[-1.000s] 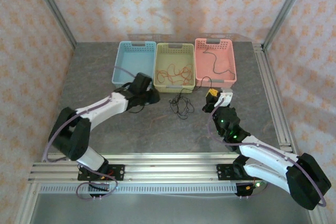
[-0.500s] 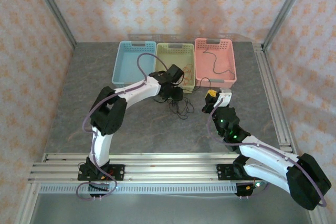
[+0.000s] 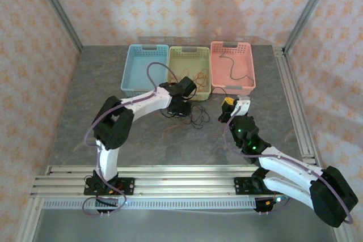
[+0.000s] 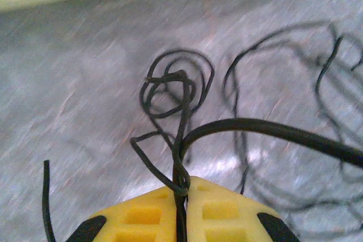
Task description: Untangle the cables
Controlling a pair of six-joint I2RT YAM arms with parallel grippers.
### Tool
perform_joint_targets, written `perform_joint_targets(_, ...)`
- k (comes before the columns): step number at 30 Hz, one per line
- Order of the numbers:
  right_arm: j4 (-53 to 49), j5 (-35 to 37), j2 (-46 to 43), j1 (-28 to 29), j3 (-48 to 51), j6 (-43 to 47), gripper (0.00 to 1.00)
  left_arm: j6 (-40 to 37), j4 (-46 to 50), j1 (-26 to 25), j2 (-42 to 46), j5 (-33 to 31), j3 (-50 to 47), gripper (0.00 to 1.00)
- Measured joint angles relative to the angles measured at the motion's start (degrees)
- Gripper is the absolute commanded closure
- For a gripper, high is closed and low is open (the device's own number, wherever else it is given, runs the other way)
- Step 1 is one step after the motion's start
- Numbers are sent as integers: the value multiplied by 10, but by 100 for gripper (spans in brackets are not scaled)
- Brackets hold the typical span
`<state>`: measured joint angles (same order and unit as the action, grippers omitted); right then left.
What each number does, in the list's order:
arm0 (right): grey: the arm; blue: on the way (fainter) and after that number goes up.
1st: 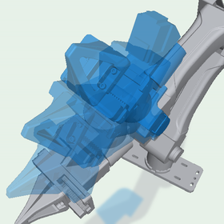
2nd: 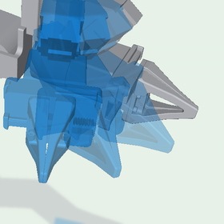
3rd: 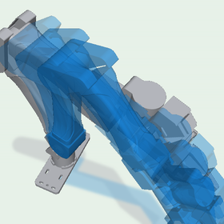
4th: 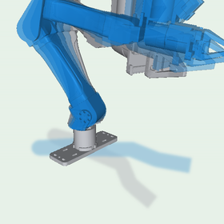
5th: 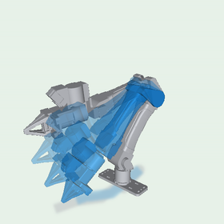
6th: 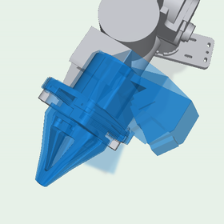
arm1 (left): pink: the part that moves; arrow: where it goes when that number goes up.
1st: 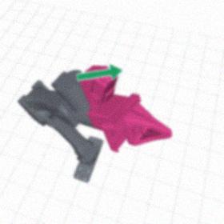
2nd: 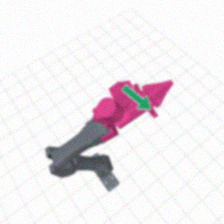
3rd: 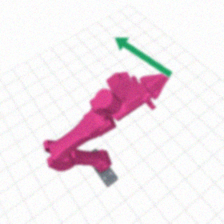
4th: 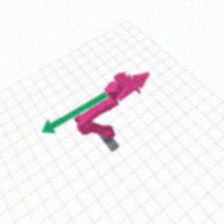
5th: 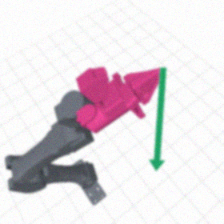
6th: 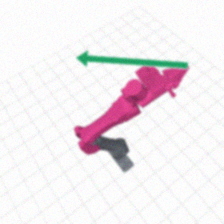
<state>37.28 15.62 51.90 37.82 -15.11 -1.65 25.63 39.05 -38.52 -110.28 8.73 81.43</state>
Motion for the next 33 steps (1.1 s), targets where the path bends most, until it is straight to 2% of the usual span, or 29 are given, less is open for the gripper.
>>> perform_joint_targets(6, -2, 26, -1, 0, 0, 0, 100, 16, -3, 0, 128, -44, -102, 87)
perform_joint_targets(12, -2, 63, -1, 0, 0, -1, 100, 37, -2, 10, 205, -83, -161, 81)
perform_joint_targets(23, -4, 85, -3, 1, 0, -1, 100, 63, 19, 34, 277, -150, -206, 80)
perform_joint_targets(28, -9, 122, -6, 1, 0, -3, 100, 68, 42, 50, 299, -181, -223, 73)
perform_joint_targets(33, -15, 146, -7, -1, 0, -9, 100, 70, 58, 68, 309, -197, -237, 74)
